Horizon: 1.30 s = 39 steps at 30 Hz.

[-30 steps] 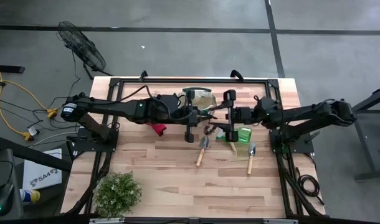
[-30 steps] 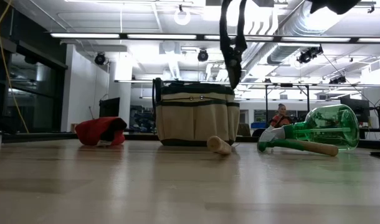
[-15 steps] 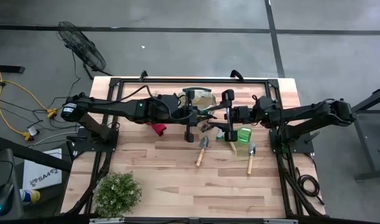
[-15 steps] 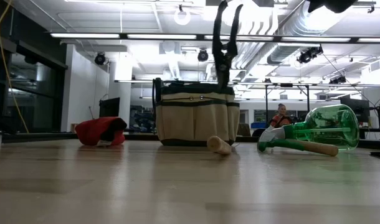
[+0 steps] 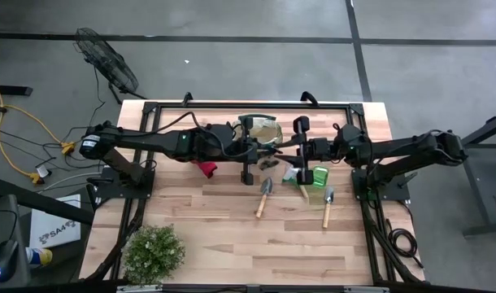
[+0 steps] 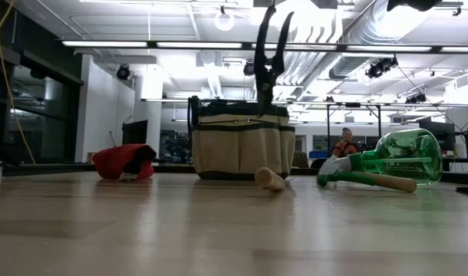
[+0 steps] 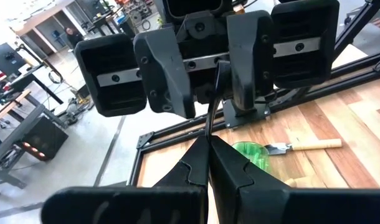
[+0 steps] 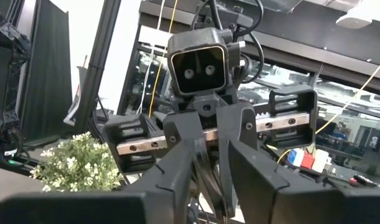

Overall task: Pick & Place Garden tools in Gardening bag
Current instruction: Put the green shear scissors into the gardening bag

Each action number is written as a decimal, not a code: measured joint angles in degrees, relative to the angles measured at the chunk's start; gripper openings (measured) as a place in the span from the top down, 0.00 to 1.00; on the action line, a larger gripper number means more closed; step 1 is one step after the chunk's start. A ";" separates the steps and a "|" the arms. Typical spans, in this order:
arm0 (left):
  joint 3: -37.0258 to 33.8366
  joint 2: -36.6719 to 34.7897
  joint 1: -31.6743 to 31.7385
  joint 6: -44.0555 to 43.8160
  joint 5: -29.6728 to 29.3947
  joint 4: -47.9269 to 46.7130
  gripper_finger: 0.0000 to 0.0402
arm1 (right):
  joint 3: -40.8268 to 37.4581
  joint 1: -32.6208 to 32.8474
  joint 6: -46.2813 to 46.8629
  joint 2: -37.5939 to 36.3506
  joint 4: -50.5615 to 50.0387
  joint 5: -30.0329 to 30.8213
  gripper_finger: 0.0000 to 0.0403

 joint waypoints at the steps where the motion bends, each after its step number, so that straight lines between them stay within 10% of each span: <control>1: 0.00 0.00 0.00 0.00 0.00 0.00 1.00 | 0.00 0.00 0.00 0.00 0.04 0.00 0.78; 11: 0.00 0.02 -0.02 0.00 0.00 0.02 1.00 | 0.00 -0.01 -0.05 0.00 -0.14 -0.22 0.97; 30: 0.00 0.02 0.00 -0.22 0.68 -1.29 0.99 | 0.00 0.00 0.22 0.00 -1.15 2.72 0.99; 39: 0.00 0.02 -0.02 0.17 -2.08 -2.01 0.73 | -0.04 0.02 0.94 0.04 -1.67 7.96 0.99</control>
